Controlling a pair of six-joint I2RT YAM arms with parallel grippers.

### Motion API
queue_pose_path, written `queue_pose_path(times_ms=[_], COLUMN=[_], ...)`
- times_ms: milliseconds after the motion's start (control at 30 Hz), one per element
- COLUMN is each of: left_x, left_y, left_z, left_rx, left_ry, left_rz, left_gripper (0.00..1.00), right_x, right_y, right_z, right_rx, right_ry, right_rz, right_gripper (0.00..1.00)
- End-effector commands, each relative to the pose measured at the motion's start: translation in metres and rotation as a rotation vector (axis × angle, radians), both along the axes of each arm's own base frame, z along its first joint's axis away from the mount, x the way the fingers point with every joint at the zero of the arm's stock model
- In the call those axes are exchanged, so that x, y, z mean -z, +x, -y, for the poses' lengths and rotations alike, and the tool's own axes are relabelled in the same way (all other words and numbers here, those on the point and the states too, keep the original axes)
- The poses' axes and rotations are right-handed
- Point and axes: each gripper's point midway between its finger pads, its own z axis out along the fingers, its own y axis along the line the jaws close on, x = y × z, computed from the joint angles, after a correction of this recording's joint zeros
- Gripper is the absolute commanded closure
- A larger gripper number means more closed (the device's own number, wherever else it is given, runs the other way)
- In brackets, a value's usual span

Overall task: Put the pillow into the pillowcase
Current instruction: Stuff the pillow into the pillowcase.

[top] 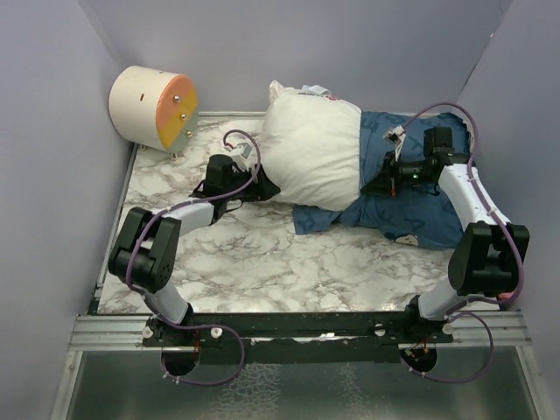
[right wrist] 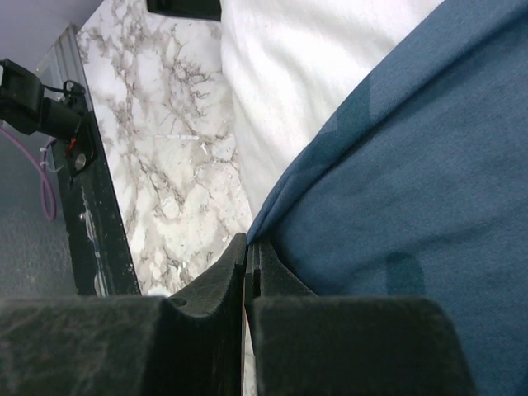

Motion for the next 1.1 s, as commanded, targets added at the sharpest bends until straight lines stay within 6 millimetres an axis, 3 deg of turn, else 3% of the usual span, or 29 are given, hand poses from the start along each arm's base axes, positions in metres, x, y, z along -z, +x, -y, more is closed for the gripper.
queue_pose_path(times_ms=[0,33,133,167,300,400,500,600,733,833,933,1033,1067], left_x=[-0.009,-0.010,-0.021,-0.028,-0.061,-0.096,-0.115,-0.124,-0.121,-0.111,-0.091,-0.065,-0.057], left_y=[-0.001,-0.002,-0.013,-0.017,-0.041,-0.068,-0.095,-0.117,-0.136,-0.144,-0.142,-0.137,-0.138], left_z=[0.041,0.049,0.077,0.085,0.118,0.145,0.166,0.177,0.186,0.191,0.187,0.176,0.172], left_rx=[0.177,0.207,0.297,0.318,0.400,0.472,0.529,0.566,0.597,0.609,0.574,0.511,0.504], left_ry=[-0.132,-0.142,-0.132,-0.125,-0.131,-0.157,-0.175,-0.191,-0.217,-0.222,-0.193,-0.125,-0.105], left_rz=[0.017,0.018,0.060,0.085,0.191,0.277,0.320,0.336,0.324,0.304,0.265,0.218,0.199], left_gripper=[0.42,0.59,0.95,1.00,1.00,1.00,1.00,1.00,1.00,1.00,1.00,0.99,0.91], right_x=[-0.038,-0.041,-0.049,-0.052,-0.073,-0.089,-0.099,-0.103,-0.103,-0.087,-0.053,-0.005,0.002], right_y=[0.011,0.013,0.019,0.021,0.030,0.027,0.018,0.009,0.004,0.002,0.013,0.027,0.029], right_z=[-0.013,-0.019,-0.040,-0.048,-0.084,-0.122,-0.158,-0.176,-0.177,-0.173,-0.160,-0.126,-0.115], right_rx=[-0.030,-0.042,-0.075,-0.089,-0.152,-0.226,-0.300,-0.347,-0.366,-0.358,-0.262,-0.126,-0.100], right_ry=[0.069,0.066,0.049,0.046,0.021,-0.006,-0.022,-0.016,-0.001,-0.023,-0.131,-0.291,-0.314], right_rz=[0.072,0.078,0.093,0.095,0.139,0.170,0.203,0.217,0.220,0.211,0.222,0.233,0.238], right_gripper=[0.99,0.99,0.99,0.99,0.99,0.99,0.99,0.99,0.99,0.99,0.99,0.95,0.86])
